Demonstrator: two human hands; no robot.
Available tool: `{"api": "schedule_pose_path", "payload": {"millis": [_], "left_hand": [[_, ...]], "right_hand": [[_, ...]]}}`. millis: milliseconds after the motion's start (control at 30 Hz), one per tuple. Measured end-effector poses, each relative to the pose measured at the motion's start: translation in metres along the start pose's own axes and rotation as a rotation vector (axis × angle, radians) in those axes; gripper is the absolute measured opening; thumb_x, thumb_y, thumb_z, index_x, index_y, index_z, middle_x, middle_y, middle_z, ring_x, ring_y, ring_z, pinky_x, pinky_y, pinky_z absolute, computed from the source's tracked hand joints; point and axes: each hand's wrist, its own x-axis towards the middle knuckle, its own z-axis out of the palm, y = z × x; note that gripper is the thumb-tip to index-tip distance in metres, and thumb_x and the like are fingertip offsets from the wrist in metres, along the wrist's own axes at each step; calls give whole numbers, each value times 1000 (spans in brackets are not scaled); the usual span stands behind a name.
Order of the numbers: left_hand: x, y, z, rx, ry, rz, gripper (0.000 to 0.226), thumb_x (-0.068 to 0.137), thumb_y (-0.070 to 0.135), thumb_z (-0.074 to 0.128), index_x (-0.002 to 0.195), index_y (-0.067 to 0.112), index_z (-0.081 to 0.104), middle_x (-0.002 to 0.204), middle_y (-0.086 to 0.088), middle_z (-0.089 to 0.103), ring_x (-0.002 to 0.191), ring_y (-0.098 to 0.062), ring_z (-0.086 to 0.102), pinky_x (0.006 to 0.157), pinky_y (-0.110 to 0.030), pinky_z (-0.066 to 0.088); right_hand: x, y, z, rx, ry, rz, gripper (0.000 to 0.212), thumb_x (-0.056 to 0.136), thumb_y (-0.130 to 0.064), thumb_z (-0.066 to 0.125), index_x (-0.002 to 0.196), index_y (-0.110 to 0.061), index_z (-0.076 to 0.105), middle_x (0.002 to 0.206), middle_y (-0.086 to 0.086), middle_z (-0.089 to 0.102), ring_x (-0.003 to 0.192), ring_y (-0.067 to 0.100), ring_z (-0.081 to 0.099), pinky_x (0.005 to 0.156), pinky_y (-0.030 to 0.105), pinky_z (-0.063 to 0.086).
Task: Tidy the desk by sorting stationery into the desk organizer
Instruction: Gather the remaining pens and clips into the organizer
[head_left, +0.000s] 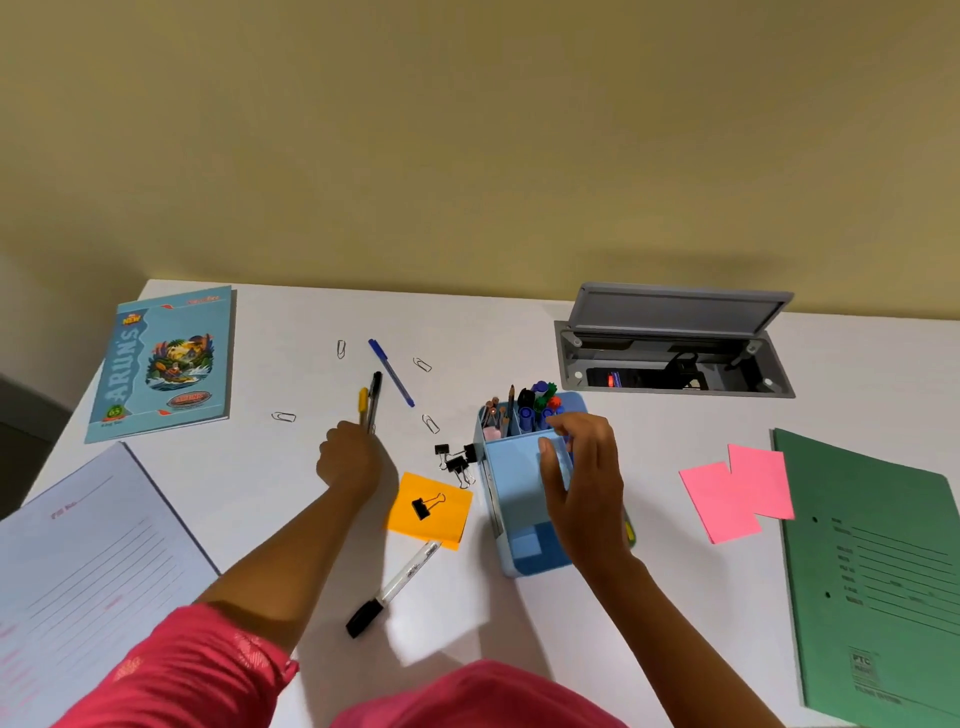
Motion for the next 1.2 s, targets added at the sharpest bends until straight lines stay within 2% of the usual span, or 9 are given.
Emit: {"api": "schedule_pose_path", "payload": {"millis": [100, 200, 400, 533, 667, 767, 967, 1067, 1200], "left_hand": [[-14, -10, -2, 13, -17, 40, 27, 96, 21, 49, 112, 0, 56, 111, -18, 61, 103, -34, 59, 77, -39, 48], [-33, -14, -10, -69, 1, 77, 23, 93, 23, 54, 105, 5, 60, 106, -14, 63, 99, -32, 59, 69, -35, 43], [-80, -16, -32, -286, 149, 259, 12, 94, 27, 53, 89, 20, 61, 88, 4, 66, 77, -19, 56, 55, -26, 31], [-117, -13, -46, -310, 183, 414, 9, 92, 28, 54, 84, 33, 54, 81, 14, 61, 75, -14, 54, 51, -25, 30], [-140, -15, -46, -232, 182, 496, 5, 90, 31, 56, 86, 33, 55, 82, 14, 58, 80, -9, 52, 53, -25, 36], [-150, -12, -47, -251, 168, 518, 4, 90, 35, 57, 88, 34, 60, 76, 13, 56, 77, -11, 50, 53, -22, 33], [-154, -8, -51, -360, 145, 448, 7, 91, 36, 56, 87, 38, 61, 64, 19, 49, 70, -12, 48, 50, -22, 27], [-154, -11, -50, -393, 120, 430, 10, 91, 37, 57, 81, 41, 57, 63, 17, 53, 65, -10, 49, 50, -24, 27], [-157, -15, -46, -404, 83, 404, 10, 91, 37, 56, 82, 42, 57, 67, 17, 58, 68, -9, 53, 51, -24, 31]], "right_hand": [[-1, -14, 6, 16, -66, 32, 28, 93, -24, 44, 108, -2, 55, 107, 13, 56, 102, 6, 45, 92, 4, 31], [-4, -24, 15, 60, -114, 46, 24, 93, -26, 43, 109, -11, 54, 106, 6, 58, 101, -5, 41, 90, 6, 36], [-4, -38, 27, 256, -121, 54, 17, 90, -11, 57, 106, -8, 57, 91, 2, 59, 79, 3, 51, 71, 8, 43], [0, -48, 29, 505, -185, 192, 30, 87, -20, 62, 116, -17, 52, 73, 0, 56, 65, 14, 55, 65, 20, 47], [4, -54, 24, 559, -243, 232, 16, 91, -29, 57, 105, -22, 55, 70, 0, 61, 67, 15, 61, 63, 37, 53], [4, -52, 16, 522, -253, 178, 12, 93, -29, 54, 97, -19, 57, 67, 0, 61, 65, 15, 62, 59, 36, 53], [8, -33, -13, 363, 40, 153, 30, 95, -39, 46, 92, -10, 54, 62, -3, 56, 53, 10, 58, 45, 30, 49], [18, -21, -35, 268, 247, 198, 16, 98, -20, 48, 91, -7, 54, 65, -3, 50, 59, 2, 50, 52, 10, 37], [26, 1, -45, 82, 207, 294, 13, 99, -18, 45, 97, -7, 53, 86, 3, 53, 73, 6, 46, 63, 7, 36]]}}
